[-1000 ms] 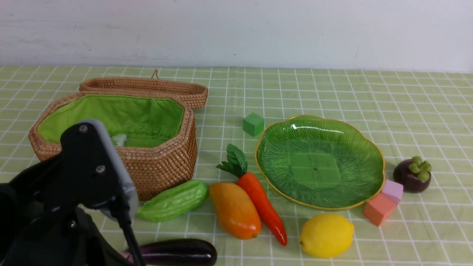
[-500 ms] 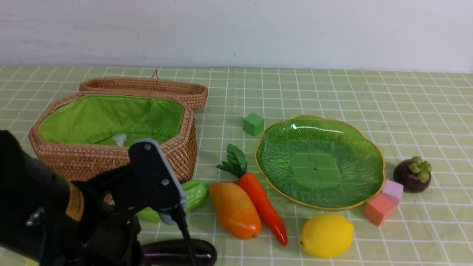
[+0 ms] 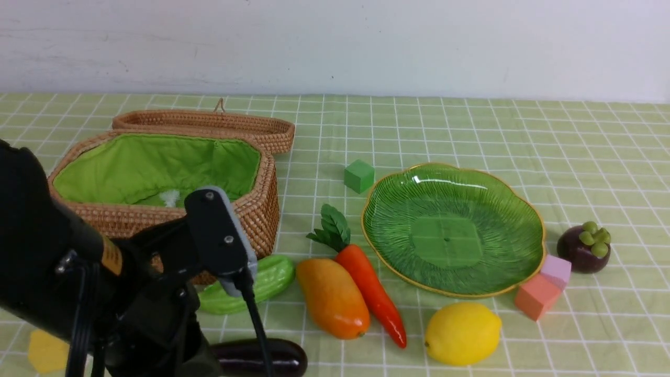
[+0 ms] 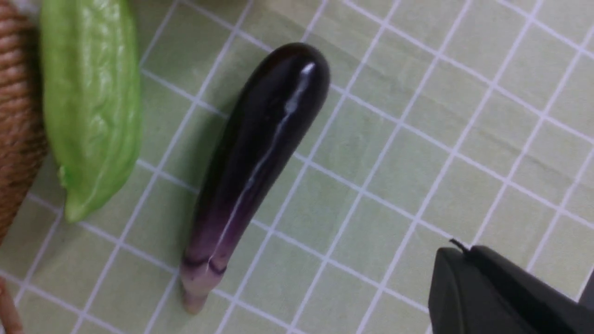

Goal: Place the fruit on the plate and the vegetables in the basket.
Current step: Use the left arm to grab an eggplant and put it into the left basket

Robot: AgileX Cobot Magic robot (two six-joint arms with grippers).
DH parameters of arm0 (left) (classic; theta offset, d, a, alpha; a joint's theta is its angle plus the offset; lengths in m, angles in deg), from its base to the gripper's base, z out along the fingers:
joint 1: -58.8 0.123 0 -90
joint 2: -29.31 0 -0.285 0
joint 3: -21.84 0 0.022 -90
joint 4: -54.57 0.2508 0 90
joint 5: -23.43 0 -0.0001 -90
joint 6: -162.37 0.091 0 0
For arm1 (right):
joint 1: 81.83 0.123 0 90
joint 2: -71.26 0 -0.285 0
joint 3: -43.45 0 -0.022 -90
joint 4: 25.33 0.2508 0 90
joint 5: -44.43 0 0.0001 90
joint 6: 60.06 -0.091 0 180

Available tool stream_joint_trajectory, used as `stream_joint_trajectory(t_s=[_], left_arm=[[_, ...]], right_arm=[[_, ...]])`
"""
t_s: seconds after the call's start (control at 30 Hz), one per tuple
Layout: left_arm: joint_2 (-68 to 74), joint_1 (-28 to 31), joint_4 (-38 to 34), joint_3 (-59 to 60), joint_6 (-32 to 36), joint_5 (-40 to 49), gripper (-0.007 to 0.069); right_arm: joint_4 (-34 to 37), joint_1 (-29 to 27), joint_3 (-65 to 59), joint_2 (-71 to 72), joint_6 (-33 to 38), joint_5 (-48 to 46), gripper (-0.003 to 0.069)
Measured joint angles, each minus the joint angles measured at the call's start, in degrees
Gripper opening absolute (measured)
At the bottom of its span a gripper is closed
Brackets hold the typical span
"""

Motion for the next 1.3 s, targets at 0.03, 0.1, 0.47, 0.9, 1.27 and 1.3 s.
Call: stream_joint_trajectory(t_s=[0.03,0.1,0.47,0.9,1.27,1.3], left_arm=[[0.0,0.05,-0.17,0.0,1.18,-0.06,-0.0013],[0.72,0.11,-0.17,0.0,3.61,-1.26,-0.0004],[14.4,0.11,0.55,0.0,8.14,-12.17,0.0396],[27.02,0.11,1.07,-0.34,21.77,-24.06,0.048],[28.1,0.11,3.06,-0.9,22.75,-20.57,0.0404],[27.05,0.11,2.88,-0.84,21.83,-17.66,0.0404]], right_arm=[[0.0,0.0,0.0,0.0,0.0,0.0,0.0055],[0.0,0.0,0.0,0.0,0.0,0.0,0.0055],[0.0,0.0,0.0,0.04,0.0,0.0,0.0066],[-0.96,0.0,0.0,0.04,0.0,0.0,0.0076],[-1.31,0.0,0.0,0.04,0.05,0.0,0.0076],[-1.31,0.0,0.0,0.04,0.05,0.0,0.0076]])
